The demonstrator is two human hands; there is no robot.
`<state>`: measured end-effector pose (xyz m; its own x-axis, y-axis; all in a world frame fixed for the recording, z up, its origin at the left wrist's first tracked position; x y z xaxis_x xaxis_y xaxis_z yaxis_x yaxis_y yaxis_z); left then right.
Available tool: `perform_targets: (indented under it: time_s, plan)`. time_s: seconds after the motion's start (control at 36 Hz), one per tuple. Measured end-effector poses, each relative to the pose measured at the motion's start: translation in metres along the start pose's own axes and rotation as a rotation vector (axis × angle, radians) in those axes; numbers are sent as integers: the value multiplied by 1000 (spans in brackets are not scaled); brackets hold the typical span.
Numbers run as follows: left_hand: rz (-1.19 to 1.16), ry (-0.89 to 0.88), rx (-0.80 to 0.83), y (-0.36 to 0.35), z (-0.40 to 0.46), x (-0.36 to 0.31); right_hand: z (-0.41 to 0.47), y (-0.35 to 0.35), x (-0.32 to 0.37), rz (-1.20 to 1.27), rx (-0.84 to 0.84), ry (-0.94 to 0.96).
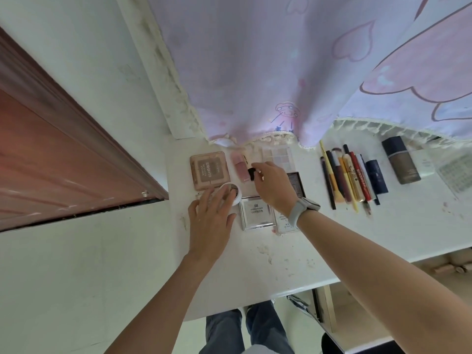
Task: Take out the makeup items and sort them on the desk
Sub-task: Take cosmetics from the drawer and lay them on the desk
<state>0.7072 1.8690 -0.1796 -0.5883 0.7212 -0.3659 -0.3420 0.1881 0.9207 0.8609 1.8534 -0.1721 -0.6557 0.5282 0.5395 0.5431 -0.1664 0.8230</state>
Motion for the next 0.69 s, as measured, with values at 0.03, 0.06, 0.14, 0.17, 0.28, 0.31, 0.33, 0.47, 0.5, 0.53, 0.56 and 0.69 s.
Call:
perform_targets:
  time_s: [0.03, 0.06, 0.14, 0.17, 0.28, 0.31, 0.33, 0.47, 0.5, 0.53, 0.56, 0.69]
  plan:
    - [8, -6, -20, 1, 1, 0, -3, 0, 0, 2, 10, 10]
    - [3, -1, -44, 3, 2, 2, -6, -1, 0, 5, 17, 17]
    - [-13, 34, -109, 8, 4, 10, -16, -2, -1, -12, -1, 54]
    - [-22, 37, -112, 8, 5, 11, -19, -2, 0, -31, -21, 74]
    - [-6, 18, -130, 9, 6, 10, -40, 2, 12, -105, -113, 202]
    - [5, 17, -132, 10, 6, 9, -47, 2, 13, -126, -124, 226]
    - [17, 15, -128, 10, 5, 8, -54, 0, 14, -155, -125, 247]
    - [64, 75, -39, 3, -4, 5, -90, -8, 7, -185, -122, 289]
    - [40, 92, -35, 6, -6, 1, -96, -6, 2, -153, -131, 275]
    - [5, 104, -39, 11, -7, -6, -102, -4, -4, -117, -139, 260]
    - [-43, 102, -46, 15, -7, -16, -109, 0, -9, -81, -146, 242]
    - [-226, -54, -9, 14, -11, -102, -162, 38, -58, 46, -268, 54]
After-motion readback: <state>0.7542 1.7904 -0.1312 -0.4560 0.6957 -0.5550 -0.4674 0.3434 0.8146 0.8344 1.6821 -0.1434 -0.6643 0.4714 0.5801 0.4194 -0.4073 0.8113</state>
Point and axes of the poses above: each hand's wrist, its own z-axis towards the middle knuckle, its own y-axis out of the back of the hand, x = y × z, the point moved 10 cm from there along z, towards the middle knuckle, and after that the axes turned 3 degrees about y, right-handed, at the moved point
